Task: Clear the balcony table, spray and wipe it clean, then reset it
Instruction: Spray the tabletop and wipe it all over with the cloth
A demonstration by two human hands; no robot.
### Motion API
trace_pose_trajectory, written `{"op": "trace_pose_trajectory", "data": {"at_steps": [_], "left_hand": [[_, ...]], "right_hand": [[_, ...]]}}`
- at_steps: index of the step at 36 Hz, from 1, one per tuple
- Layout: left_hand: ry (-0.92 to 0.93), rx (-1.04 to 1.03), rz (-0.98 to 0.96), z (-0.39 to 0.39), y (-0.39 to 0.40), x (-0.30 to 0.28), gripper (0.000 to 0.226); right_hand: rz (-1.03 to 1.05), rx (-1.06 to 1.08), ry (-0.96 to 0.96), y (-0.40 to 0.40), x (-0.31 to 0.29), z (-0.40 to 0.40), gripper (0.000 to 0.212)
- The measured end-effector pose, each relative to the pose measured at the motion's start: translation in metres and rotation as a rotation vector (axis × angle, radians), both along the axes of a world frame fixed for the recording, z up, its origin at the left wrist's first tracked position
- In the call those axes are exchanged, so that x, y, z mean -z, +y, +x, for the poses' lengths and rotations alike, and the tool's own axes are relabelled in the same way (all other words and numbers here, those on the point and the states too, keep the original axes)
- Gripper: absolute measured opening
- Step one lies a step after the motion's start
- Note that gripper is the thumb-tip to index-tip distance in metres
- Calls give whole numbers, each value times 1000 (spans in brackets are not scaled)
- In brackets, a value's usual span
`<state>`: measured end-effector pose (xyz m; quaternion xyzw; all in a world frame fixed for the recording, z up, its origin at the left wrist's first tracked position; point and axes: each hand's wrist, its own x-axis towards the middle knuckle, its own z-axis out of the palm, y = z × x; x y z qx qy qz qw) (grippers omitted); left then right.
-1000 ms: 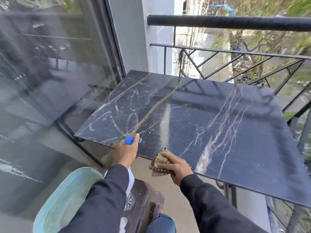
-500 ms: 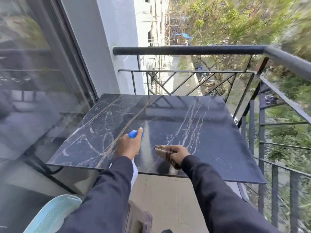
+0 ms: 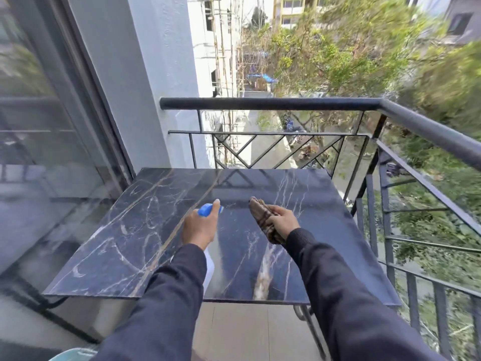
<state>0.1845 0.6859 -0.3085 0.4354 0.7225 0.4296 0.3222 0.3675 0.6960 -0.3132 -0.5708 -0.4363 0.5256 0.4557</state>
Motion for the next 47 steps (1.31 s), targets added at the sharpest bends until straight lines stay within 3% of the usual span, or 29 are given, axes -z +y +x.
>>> {"op": "trace_pose_trajectory", "data": {"at_steps": [6, 12, 17, 29, 37, 47], "left_hand": [[-46, -40, -8, -20, 33, -5, 39], [-71, -87, -33, -53, 75, -1, 36], [-83, -160, -111, -88, 106, 9, 49], [-75, -160, -150, -138, 163, 35, 53], [-91, -122, -171, -137, 211, 41, 44], [-53, -89, -190, -135, 299, 45, 36]], "right_hand": [[-40, 31, 10, 54, 2, -23, 51], [-88, 27, -26, 102, 2, -59, 55], [-137, 34, 70, 135, 7, -92, 50], [-209, 177, 343, 190, 34, -122, 46], [-244, 253, 620, 225, 52, -118, 45], [-287, 264, 616, 313, 80, -119, 45]]}}
